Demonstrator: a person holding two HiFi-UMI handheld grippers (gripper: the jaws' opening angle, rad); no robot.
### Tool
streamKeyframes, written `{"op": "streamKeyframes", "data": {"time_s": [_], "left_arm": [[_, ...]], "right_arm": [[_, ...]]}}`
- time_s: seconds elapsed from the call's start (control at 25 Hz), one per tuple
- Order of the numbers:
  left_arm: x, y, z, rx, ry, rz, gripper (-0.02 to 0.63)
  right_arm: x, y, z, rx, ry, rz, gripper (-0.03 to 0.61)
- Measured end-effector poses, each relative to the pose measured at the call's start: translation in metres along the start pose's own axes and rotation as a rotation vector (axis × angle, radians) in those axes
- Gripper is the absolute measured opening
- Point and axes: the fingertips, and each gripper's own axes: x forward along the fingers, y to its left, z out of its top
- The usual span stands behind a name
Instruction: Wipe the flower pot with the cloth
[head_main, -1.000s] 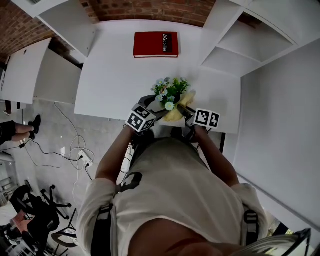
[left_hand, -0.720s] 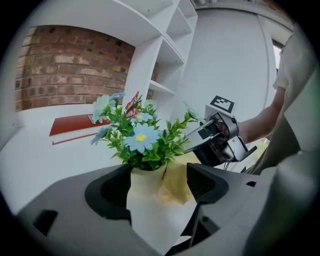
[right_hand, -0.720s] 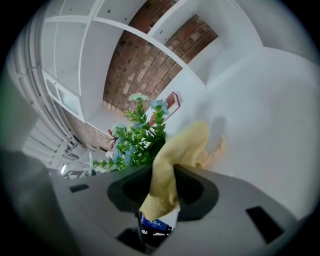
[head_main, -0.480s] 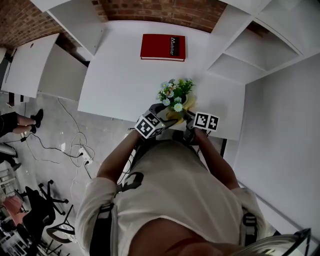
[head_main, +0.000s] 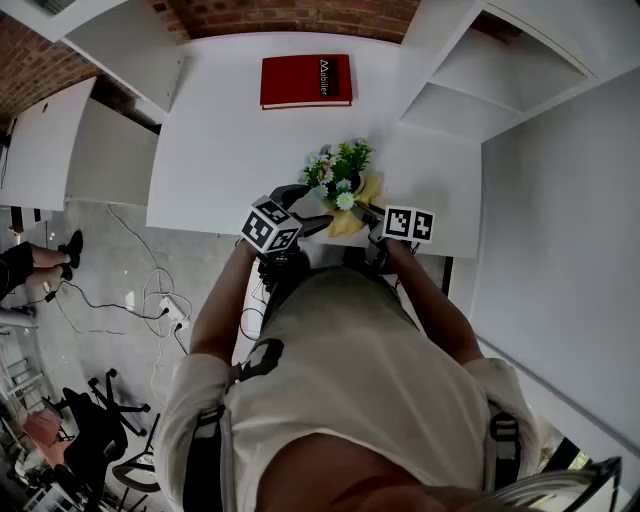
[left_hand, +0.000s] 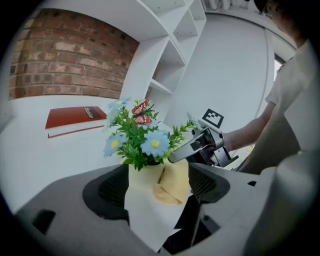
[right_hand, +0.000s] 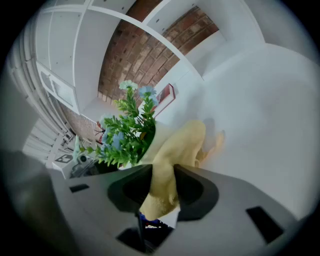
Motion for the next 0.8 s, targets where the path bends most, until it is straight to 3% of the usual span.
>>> {"op": "streamKeyframes", "data": {"time_s": [0.24,0.48,0.8], "left_arm": [[0.017,0.020,0.002,0.122,0.084,0.012,0.357],[0.026,0.013,0.007,0.080,0.027,0.037,0.359],[0.022,-0.013,-0.008,0.051,0.021,0.064,0.359]], "right_arm": [[-0.007,0.016,0.019,-0.019,-0.050,0.033,0.140],[-0.003,0.014,0.020,-0.010,-0.050,0.033,0.141],[0.007,-0.005,-0.008,-0.013,0.025,-0.029,0.140]]}}
